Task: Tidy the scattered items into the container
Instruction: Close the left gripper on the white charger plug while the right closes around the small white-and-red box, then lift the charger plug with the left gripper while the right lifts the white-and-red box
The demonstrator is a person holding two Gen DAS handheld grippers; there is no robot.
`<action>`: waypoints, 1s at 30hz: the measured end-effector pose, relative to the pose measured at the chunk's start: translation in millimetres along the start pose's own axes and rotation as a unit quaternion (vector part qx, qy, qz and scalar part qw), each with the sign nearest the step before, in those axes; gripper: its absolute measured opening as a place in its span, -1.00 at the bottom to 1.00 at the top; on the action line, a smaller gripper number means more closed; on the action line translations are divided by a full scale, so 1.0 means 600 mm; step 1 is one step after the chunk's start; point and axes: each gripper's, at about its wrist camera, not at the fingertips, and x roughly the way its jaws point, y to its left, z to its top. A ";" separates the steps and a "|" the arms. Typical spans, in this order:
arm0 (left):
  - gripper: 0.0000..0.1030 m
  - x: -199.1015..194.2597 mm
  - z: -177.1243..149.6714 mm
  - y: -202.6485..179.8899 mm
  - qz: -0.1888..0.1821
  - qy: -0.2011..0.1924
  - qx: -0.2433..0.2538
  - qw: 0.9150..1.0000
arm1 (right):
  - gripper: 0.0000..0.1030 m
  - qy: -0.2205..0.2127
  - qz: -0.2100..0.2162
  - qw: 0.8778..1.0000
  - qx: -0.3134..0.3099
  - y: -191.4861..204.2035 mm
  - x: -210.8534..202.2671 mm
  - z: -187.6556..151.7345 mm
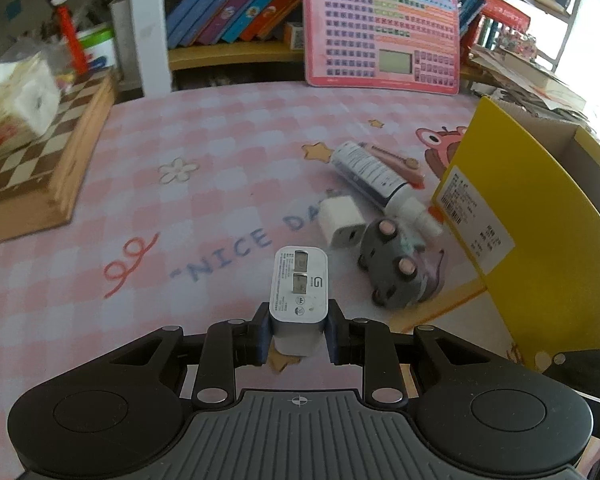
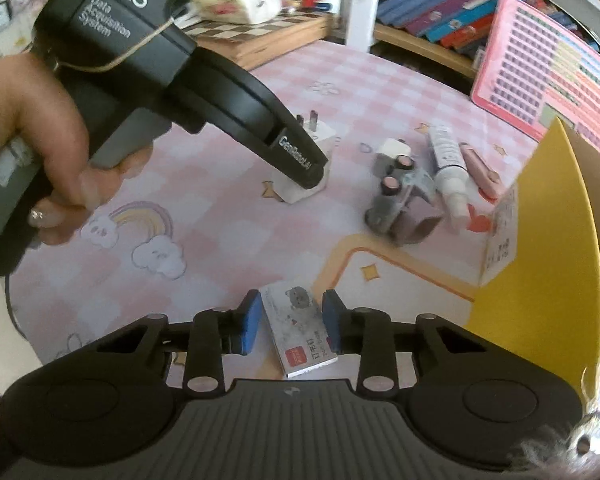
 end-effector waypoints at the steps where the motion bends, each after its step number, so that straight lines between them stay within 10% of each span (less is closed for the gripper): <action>1: -0.51 -0.002 -0.002 0.002 0.002 0.000 -0.002 1.000 | -0.28 0.003 -0.004 1.000 -0.003 0.003 0.002 0.000; 30: -0.52 -0.109 -0.039 0.023 -0.023 -0.044 -0.062 0.997 | -0.44 -0.010 0.011 1.000 -0.013 0.022 -0.047 -0.002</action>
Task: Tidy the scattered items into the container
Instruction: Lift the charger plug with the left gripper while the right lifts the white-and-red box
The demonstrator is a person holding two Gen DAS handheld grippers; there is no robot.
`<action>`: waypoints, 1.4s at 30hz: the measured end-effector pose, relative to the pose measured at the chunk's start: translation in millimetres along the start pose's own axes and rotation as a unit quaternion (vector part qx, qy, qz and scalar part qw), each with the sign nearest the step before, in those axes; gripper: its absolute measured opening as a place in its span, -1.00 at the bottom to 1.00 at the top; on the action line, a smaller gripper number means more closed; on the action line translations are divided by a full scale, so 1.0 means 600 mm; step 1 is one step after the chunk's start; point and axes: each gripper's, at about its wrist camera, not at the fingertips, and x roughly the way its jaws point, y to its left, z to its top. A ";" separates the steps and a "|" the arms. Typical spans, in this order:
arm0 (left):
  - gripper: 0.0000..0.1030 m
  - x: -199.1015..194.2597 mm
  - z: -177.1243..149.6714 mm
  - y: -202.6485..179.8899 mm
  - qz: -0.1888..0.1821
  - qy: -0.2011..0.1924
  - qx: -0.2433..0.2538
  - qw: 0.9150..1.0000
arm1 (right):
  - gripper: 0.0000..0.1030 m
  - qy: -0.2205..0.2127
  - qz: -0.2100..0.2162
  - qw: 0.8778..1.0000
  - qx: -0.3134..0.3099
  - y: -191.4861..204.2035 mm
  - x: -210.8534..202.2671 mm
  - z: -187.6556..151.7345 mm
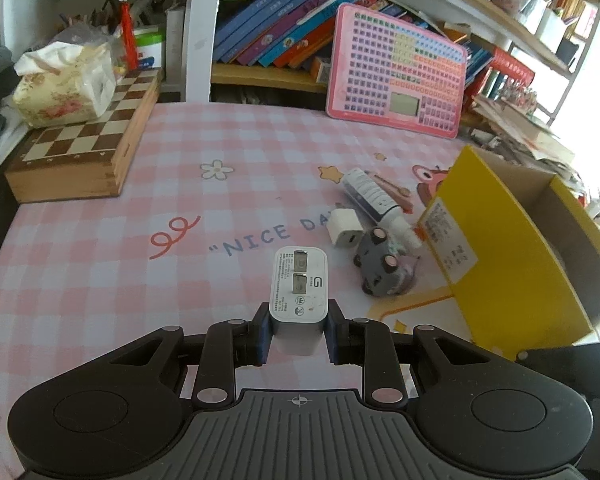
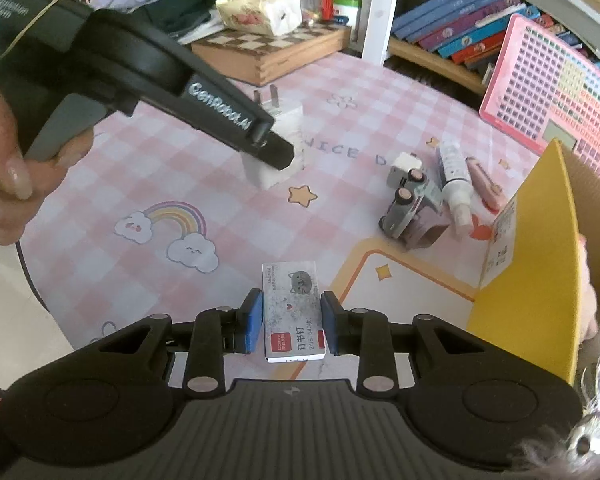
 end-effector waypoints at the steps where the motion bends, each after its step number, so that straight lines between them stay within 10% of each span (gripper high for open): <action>1: -0.52 -0.006 -0.002 -0.001 -0.001 -0.003 -0.002 1.000 | -0.44 -0.003 -0.001 1.000 0.001 0.001 -0.006 0.000; 42: -0.51 -0.242 -0.159 -0.026 -0.035 -0.066 -0.053 0.996 | -0.44 -0.062 -0.021 0.997 0.029 0.076 -0.182 -0.082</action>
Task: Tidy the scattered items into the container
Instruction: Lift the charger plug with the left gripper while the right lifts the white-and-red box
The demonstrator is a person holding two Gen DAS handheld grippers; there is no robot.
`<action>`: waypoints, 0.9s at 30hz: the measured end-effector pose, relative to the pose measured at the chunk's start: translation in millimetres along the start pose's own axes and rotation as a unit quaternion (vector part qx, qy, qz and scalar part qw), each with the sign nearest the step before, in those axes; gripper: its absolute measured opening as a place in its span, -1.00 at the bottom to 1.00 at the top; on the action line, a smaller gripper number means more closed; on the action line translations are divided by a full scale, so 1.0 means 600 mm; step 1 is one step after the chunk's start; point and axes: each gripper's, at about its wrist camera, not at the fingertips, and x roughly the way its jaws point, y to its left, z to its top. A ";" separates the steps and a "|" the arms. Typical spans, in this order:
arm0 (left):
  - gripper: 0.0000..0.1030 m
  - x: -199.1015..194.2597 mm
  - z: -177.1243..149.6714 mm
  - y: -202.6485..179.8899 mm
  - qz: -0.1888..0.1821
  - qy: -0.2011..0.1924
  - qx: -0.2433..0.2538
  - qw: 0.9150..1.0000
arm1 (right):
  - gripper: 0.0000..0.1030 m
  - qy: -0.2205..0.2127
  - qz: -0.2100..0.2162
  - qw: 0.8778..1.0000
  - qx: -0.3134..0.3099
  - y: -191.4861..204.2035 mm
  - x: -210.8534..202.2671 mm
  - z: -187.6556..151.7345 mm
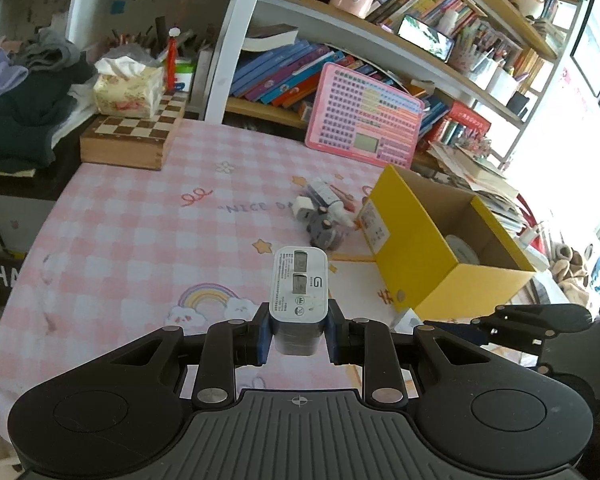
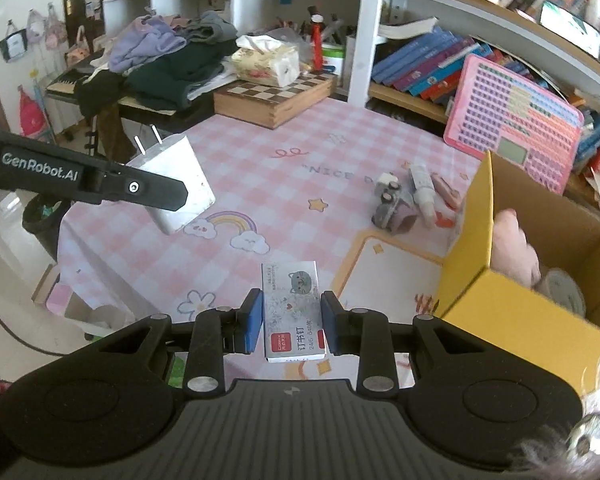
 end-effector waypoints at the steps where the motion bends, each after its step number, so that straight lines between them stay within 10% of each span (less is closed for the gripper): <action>1: -0.51 -0.001 -0.002 -0.001 -0.001 0.001 -0.001 1.000 | -0.44 -0.001 -0.001 1.000 0.003 0.002 -0.002 -0.003; 27: -0.51 -0.024 -0.046 -0.035 -0.033 0.018 0.004 0.999 | -0.44 0.016 -0.020 0.999 0.038 0.004 -0.051 -0.060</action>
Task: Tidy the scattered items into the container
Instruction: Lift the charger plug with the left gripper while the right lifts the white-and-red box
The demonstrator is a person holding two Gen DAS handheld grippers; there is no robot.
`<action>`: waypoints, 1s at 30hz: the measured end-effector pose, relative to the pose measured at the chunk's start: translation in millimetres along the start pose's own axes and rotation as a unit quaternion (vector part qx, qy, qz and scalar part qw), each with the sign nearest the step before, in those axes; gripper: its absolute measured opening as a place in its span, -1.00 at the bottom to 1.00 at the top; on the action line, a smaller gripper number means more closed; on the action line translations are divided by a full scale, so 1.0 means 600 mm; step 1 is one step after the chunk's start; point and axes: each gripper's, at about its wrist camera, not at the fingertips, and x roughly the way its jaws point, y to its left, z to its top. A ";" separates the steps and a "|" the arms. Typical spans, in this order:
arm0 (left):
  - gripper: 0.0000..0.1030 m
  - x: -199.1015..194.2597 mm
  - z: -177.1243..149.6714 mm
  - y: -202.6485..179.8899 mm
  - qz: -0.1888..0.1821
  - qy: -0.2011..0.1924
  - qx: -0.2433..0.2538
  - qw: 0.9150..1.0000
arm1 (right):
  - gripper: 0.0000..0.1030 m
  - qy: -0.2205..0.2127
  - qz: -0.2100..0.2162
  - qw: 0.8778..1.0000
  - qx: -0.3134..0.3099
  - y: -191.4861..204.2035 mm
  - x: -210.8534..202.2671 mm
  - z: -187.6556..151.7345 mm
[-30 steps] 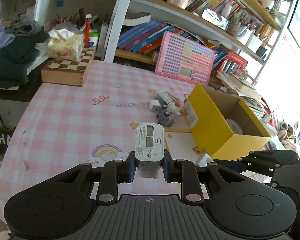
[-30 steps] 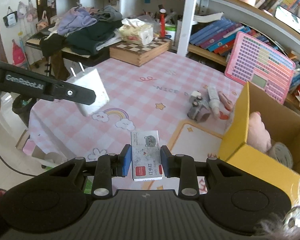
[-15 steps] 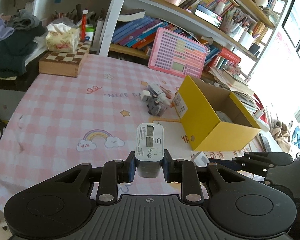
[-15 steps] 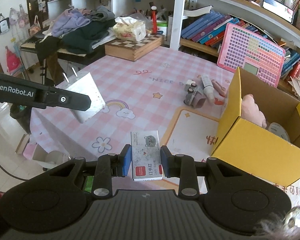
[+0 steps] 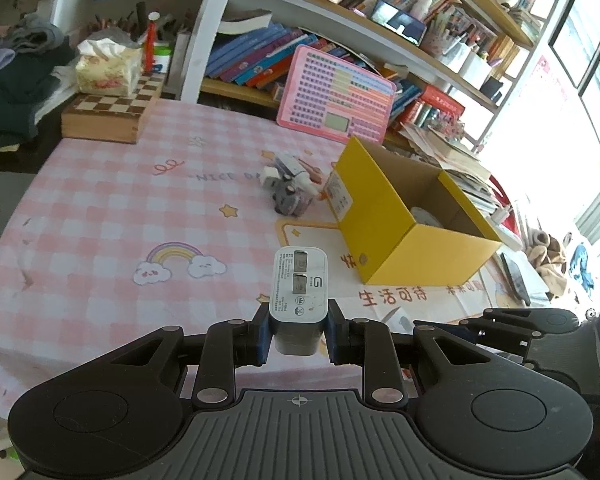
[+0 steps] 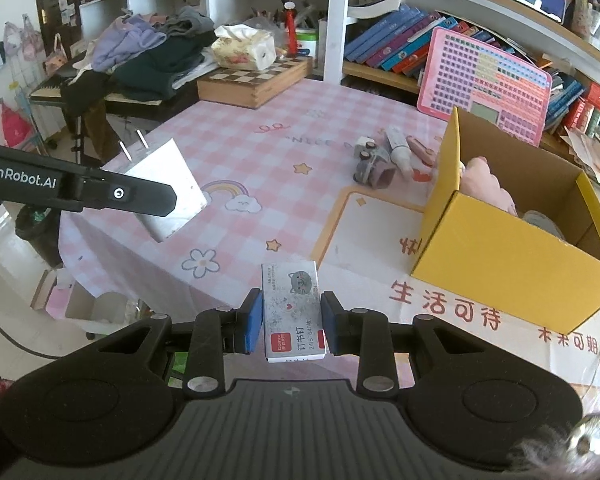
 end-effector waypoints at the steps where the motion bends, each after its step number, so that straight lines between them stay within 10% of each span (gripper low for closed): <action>1: -0.51 0.001 0.000 -0.001 -0.002 0.001 0.002 1.000 | -0.44 0.001 -0.001 1.000 0.001 0.000 -0.001 -0.001; 30: -0.52 0.015 -0.005 -0.026 -0.023 0.010 0.012 1.000 | -0.44 0.010 -0.027 0.999 0.026 -0.024 -0.020 -0.026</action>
